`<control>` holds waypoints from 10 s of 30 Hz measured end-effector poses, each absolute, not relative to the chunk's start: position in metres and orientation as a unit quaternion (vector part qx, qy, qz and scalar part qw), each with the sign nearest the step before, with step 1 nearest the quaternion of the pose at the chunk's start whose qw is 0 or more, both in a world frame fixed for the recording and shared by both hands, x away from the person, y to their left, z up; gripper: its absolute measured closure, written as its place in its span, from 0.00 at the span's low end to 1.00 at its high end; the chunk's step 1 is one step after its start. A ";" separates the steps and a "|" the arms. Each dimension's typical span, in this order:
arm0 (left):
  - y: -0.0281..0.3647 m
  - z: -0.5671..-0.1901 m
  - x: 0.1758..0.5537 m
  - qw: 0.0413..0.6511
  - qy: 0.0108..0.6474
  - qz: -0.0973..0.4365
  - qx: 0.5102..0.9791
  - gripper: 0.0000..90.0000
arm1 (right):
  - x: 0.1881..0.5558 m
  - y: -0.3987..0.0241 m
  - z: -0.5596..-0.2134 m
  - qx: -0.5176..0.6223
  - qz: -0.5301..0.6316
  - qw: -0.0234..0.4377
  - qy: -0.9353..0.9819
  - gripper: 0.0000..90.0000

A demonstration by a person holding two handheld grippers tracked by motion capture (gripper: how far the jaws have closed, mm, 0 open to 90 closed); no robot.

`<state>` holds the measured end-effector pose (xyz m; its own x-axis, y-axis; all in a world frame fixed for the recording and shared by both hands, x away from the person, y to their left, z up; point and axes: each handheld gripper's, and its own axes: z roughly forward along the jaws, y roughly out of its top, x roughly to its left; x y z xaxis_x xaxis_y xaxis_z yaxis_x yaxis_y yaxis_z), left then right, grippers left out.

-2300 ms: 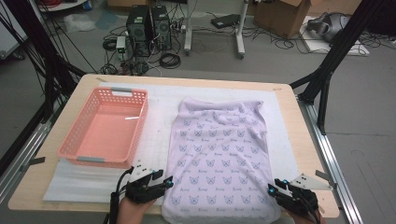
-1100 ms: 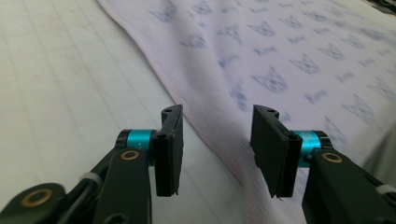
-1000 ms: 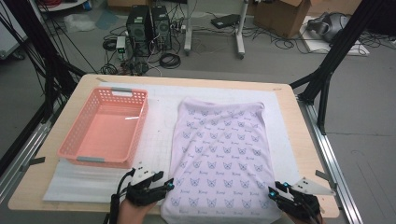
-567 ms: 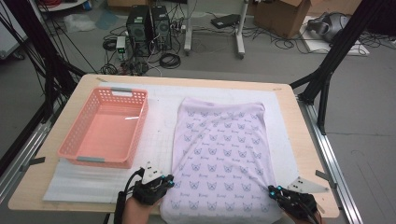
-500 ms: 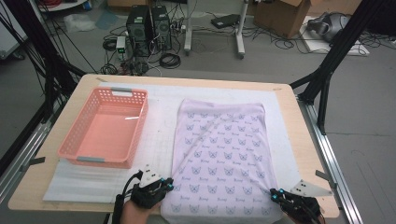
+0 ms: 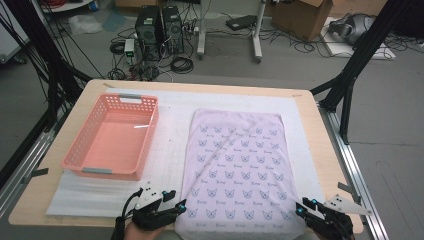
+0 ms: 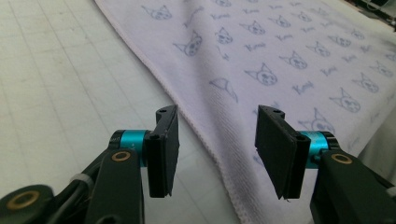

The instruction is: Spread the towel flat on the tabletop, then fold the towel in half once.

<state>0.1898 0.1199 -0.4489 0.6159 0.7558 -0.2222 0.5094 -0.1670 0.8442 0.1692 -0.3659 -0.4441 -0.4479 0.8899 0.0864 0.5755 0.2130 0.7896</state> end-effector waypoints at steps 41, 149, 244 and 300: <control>0.123 -0.443 0.223 0.507 0.403 0.129 0.751 0.51 | 0.189 -0.372 -0.441 0.498 0.396 0.210 0.742 0.73; 0.127 -0.435 0.290 0.550 0.393 0.135 0.724 0.26 | 0.257 -0.358 -0.423 0.432 0.458 0.235 0.740 0.26; 0.102 -0.401 0.381 0.476 0.486 0.174 0.712 0.95 | 0.354 -0.367 -0.401 0.500 0.414 0.217 0.729 0.98; 0.088 -0.444 0.357 0.419 0.467 0.142 0.765 0.94 | 0.349 -0.341 -0.437 0.527 0.313 0.176 0.771 0.90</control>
<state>0.3567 0.0884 -0.4437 0.5226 0.8346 -0.1742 0.5964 -0.2119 0.7742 0.3488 -0.3411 -0.4366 -0.3838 0.9216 0.0584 0.7019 0.2501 0.6669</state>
